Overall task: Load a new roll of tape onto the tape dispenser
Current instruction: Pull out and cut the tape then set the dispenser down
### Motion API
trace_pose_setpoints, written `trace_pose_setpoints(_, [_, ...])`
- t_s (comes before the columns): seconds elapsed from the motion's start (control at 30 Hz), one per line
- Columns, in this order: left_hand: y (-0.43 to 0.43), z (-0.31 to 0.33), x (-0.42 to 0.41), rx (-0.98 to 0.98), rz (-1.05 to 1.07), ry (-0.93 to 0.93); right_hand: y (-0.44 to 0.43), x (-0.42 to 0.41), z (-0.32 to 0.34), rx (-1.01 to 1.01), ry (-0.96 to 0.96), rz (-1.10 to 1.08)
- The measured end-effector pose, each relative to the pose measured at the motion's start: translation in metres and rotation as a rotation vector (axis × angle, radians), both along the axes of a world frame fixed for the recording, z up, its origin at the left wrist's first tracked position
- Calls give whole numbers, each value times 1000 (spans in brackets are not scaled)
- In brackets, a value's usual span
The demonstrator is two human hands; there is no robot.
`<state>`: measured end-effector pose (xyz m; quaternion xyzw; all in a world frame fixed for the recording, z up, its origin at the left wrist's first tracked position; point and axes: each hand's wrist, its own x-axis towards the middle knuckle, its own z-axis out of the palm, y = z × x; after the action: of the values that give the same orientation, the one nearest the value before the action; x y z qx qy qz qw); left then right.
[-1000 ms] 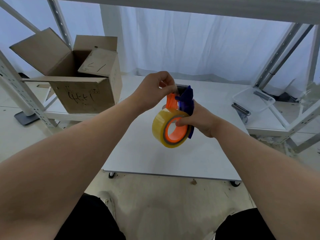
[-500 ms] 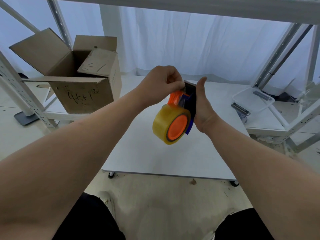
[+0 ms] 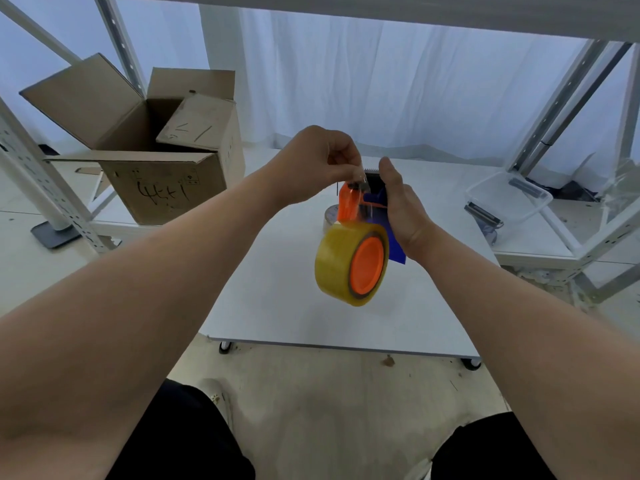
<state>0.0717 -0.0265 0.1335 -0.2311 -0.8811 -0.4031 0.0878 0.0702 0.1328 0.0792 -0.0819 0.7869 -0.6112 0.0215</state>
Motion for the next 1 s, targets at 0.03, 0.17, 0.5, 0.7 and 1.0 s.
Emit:
trace_pose_setpoints(0.03, [1,0,1,2,-10,-2,1,1,1,30,-1,11])
trace_pose_setpoints(0.17, [7,3,1,-40,-44,23,4,-1,1,176,-14,44])
trace_pose_setpoints(0.5, [0,2,0,-23,-9,5,8,1,-1,187,-16,114])
trace_pose_setpoints(0.7, [-4,10,-2,123,88,54,5,1,-7,178,-95,104])
trace_pose_setpoints(1.0, [-7,9,-5,189,119,-116,2,3,-17,154,-175,64])
